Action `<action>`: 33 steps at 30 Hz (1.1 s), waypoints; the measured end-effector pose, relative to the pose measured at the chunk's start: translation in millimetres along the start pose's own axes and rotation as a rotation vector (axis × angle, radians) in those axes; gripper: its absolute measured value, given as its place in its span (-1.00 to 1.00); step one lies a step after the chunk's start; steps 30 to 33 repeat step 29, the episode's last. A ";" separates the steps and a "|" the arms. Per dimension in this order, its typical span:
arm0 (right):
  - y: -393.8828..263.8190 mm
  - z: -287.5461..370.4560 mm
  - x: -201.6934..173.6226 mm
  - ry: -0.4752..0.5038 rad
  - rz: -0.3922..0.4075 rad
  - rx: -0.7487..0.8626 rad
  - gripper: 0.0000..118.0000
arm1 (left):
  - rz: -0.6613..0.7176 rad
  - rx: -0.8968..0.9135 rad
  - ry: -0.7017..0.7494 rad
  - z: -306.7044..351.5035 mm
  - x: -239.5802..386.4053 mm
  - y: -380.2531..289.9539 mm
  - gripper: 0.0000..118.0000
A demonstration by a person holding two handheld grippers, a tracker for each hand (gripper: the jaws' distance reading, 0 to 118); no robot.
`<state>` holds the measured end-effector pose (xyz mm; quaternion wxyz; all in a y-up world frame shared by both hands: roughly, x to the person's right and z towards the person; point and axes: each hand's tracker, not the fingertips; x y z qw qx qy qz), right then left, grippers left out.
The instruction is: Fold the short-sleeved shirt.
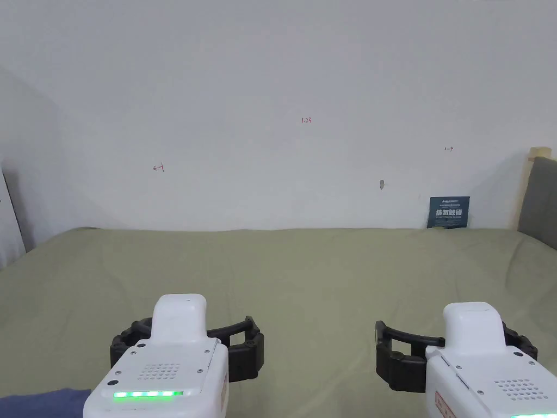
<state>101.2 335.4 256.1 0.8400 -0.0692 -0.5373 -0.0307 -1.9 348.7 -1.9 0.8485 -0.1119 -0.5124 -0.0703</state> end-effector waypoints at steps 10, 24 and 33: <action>0.6 0.3 -0.3 -0.002 0.000 0.000 1.00 | 0.001 0.001 0.004 -0.2 -1.9 0.5 1.00; 0.9 -1.2 -4.4 0.008 0.010 -0.004 1.00 | 0.001 -0.003 0.007 -1.6 -3.1 -0.6 1.00; 2.0 -0.7 -3.3 0.006 0.008 -0.002 1.00 | 0.002 0.001 0.003 -0.7 -2.0 0.4 1.00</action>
